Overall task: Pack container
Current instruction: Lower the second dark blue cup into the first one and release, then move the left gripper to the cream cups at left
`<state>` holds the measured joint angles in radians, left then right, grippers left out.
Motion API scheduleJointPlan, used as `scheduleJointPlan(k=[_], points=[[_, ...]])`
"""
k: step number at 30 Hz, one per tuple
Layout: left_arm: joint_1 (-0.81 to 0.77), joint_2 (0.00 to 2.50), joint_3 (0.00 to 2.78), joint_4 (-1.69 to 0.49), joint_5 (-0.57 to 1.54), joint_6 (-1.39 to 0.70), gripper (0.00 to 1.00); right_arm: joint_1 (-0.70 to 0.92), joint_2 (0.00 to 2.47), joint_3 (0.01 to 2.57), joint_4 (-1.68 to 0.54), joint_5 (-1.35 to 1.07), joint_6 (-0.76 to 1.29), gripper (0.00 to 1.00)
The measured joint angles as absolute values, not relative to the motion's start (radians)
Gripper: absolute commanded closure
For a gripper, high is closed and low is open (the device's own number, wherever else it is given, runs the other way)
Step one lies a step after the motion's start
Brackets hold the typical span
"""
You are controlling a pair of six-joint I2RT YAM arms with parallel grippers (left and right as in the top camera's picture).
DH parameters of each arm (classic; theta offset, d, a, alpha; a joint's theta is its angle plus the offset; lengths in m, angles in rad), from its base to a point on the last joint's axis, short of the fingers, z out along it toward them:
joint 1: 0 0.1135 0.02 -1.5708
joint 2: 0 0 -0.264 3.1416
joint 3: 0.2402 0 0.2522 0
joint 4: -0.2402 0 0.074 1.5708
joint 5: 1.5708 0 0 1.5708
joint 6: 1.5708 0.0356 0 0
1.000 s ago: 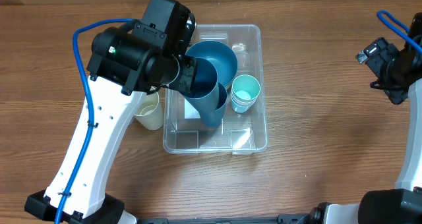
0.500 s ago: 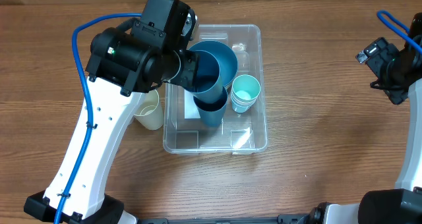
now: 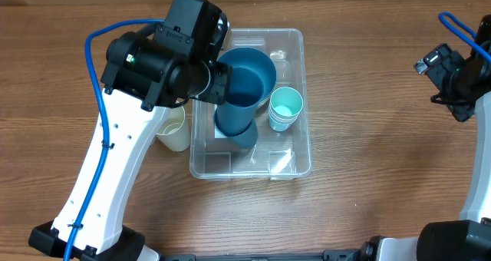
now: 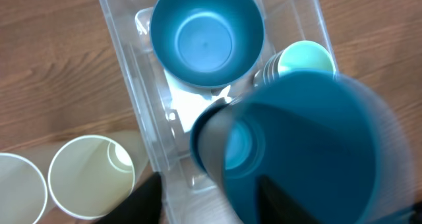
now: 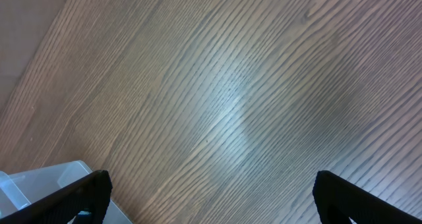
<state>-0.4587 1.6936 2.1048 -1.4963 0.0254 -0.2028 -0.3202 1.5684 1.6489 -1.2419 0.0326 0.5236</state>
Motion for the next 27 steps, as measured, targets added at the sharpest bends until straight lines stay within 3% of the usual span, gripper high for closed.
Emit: scheduleJointPlan(k=[5, 9, 12, 19, 27], points=[[-0.459, 1.697, 2.105, -1.480, 0.026, -0.204, 0.49, -0.320, 1.568, 1.649, -1.242, 0.033, 0.523, 0.00], [-0.459, 1.698, 2.105, -1.485, 0.026, -0.207, 0.63, -0.320, 1.568, 1.649, -1.241, 0.033, 0.524, 0.00], [-0.459, 1.698, 2.109, -1.523, 0.013, -0.209, 0.51, -0.320, 1.568, 1.649, -1.241, 0.033, 0.523, 0.00], [-0.403, 1.694, 2.241, -1.684, -0.138, -0.263, 0.35, -0.320, 1.568, 1.649, -1.242, 0.033, 0.524, 0.00], [-0.055, 1.525, 2.259, -1.684, -0.150, -0.277, 0.27, -0.320, 1.568, 1.649, -1.242, 0.033, 0.523, 0.00]])
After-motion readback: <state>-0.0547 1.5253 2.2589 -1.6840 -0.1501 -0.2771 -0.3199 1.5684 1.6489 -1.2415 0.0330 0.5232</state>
